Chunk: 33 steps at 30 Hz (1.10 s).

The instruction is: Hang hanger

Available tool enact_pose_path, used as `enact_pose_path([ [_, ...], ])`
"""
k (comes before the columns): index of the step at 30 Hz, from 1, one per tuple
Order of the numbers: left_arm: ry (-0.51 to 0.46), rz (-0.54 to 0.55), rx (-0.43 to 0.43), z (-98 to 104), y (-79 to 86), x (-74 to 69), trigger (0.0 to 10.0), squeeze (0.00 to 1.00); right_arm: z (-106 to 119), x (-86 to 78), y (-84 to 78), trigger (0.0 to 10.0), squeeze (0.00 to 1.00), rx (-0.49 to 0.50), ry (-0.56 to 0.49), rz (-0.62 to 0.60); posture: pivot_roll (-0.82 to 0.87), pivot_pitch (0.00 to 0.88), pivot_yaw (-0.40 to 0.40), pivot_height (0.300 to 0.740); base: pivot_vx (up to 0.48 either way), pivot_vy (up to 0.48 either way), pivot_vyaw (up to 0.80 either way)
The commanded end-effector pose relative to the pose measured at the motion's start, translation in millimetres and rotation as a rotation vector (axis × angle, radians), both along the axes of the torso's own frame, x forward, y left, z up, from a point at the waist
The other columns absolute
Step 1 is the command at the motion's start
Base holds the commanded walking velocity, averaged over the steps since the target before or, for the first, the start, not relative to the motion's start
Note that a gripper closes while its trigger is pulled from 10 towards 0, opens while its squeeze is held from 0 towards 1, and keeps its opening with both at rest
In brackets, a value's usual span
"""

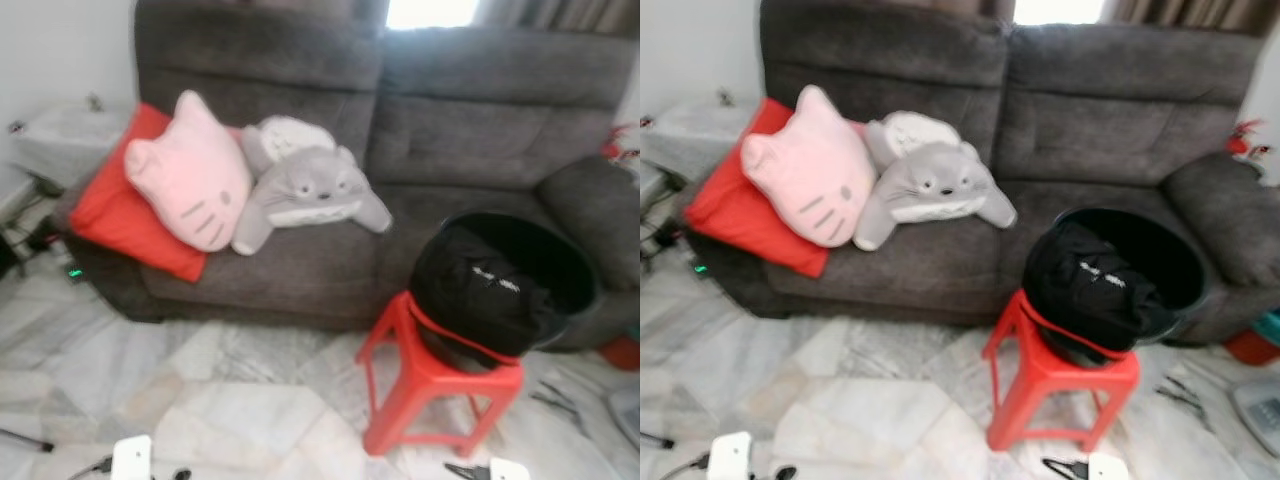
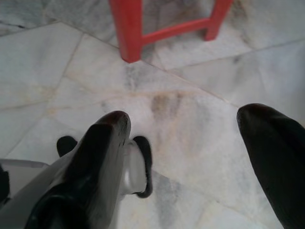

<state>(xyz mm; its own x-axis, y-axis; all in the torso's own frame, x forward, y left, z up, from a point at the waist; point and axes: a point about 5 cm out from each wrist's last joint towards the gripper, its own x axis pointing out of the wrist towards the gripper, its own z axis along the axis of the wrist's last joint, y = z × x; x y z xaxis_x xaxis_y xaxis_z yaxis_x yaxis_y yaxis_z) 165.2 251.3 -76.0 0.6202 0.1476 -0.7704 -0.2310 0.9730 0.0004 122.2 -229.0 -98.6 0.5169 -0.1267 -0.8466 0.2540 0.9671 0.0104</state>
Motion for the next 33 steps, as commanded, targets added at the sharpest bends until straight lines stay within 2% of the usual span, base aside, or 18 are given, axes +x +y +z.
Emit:
enact_pose_path([
  [1, 0.016, -0.021, -0.018, -3.4, -8.2, -1.9, 10.0, 0.00, 3.1, 2.3, -9.2, 10.0, 0.00, -0.026, -0.012, -0.002, 0.01, 0.000, -0.049, 0.716, 0.000, 0.000, 0.00],
  [11, 0.020, -0.030, -0.018, -3.9, -8.6, -2.7, 10.0, 0.00, 7.4, 7.6, -11.1, 10.0, 0.00, -0.078, -0.068, 0.066, 0.00, 0.000, -0.046, 0.716, 0.000, 0.000, 0.00],
  [15, 0.022, -0.036, -0.016, -3.8, -8.3, -2.9, 10.0, 0.00, 13.0, 13.3, -14.5, 10.0, 0.00, -0.177, -0.131, 0.111, -0.02, 0.000, -0.039, 0.716, 0.000, 0.000, 0.00],
  [18, 0.025, -0.041, -0.015, -3.9, -8.0, -3.1, 10.0, 0.00, 17.0, 18.5, -15.0, 10.0, 0.00, -0.276, -0.152, 0.233, -0.03, 0.000, -0.035, 0.716, 0.000, 0.000, 0.00],
  [19, 0.027, -0.045, -0.012, -3.9, -7.9, -3.3, 10.0, 0.00, 39.0, 66.4, -13.9, 10.0, 0.00, -0.341, -0.273, 0.312, -0.03, 0.000, -0.035, 0.716, 0.000, 0.000, 0.00],
  [20, 0.027, -0.045, -0.012, -3.9, -7.9, -3.3, 10.0, 0.00, 39.0, 66.4, -13.9, 10.0, 0.00, -0.341, -0.273, 0.312, -0.03, 0.000, -0.035, 0.716, 0.000, 0.000, 0.00],
  [21, 0.028, -0.047, -0.012, -3.9, -7.8, -3.3, 10.0, 0.00, 54.7, 92.2, -12.9, 10.0, 0.00, -0.398, -0.349, 0.354, -0.03, 0.000, -0.035, 0.716, 0.000, 0.000, 0.00],
  [23, 0.027, -0.048, -0.012, -3.9, -7.9, -3.2, 10.0, 0.00, 58.3, 95.6, -13.1, 10.0, 0.00, -0.429, -0.376, 0.363, -0.03, 0.000, -0.035, 0.716, 0.000, 0.000, 0.00],
  [25, 0.027, -0.049, -0.012, -3.9, -7.9, -3.3, 10.0, 0.00, 69.6, 100.6, -14.1, 10.0, 0.00, -0.487, -0.486, 0.397, -0.04, 0.000, -0.035, 0.716, 0.000, 0.000, 0.00],
  [26, 0.027, -0.049, -0.012, -4.0, -7.9, -3.6, 10.0, 0.00, 79.3, 104.7, -13.4, 10.0, 0.00, -0.508, -0.575, 0.412, -0.04, 0.000, -0.034, 0.716, 0.000, 0.000, 0.00],
  [29, 0.025, -0.047, -0.011, -4.0, -7.5, -3.9, 10.0, 0.00, 91.3, 110.7, -9.9, 10.0, 0.00, -0.562, -0.666, 0.455, -0.05, 0.000, -0.034, 0.716, 0.000, 0.000, 0.00],
  [33, 0.019, -0.046, -0.013, -3.8, -7.6, -3.9, 10.0, 0.00, 95.8, 113.5, -4.5, 10.0, 0.00, -0.617, -0.691, 0.534, -0.05, 0.000, -0.034, 0.716, 0.000, 0.000, 0.00],
])
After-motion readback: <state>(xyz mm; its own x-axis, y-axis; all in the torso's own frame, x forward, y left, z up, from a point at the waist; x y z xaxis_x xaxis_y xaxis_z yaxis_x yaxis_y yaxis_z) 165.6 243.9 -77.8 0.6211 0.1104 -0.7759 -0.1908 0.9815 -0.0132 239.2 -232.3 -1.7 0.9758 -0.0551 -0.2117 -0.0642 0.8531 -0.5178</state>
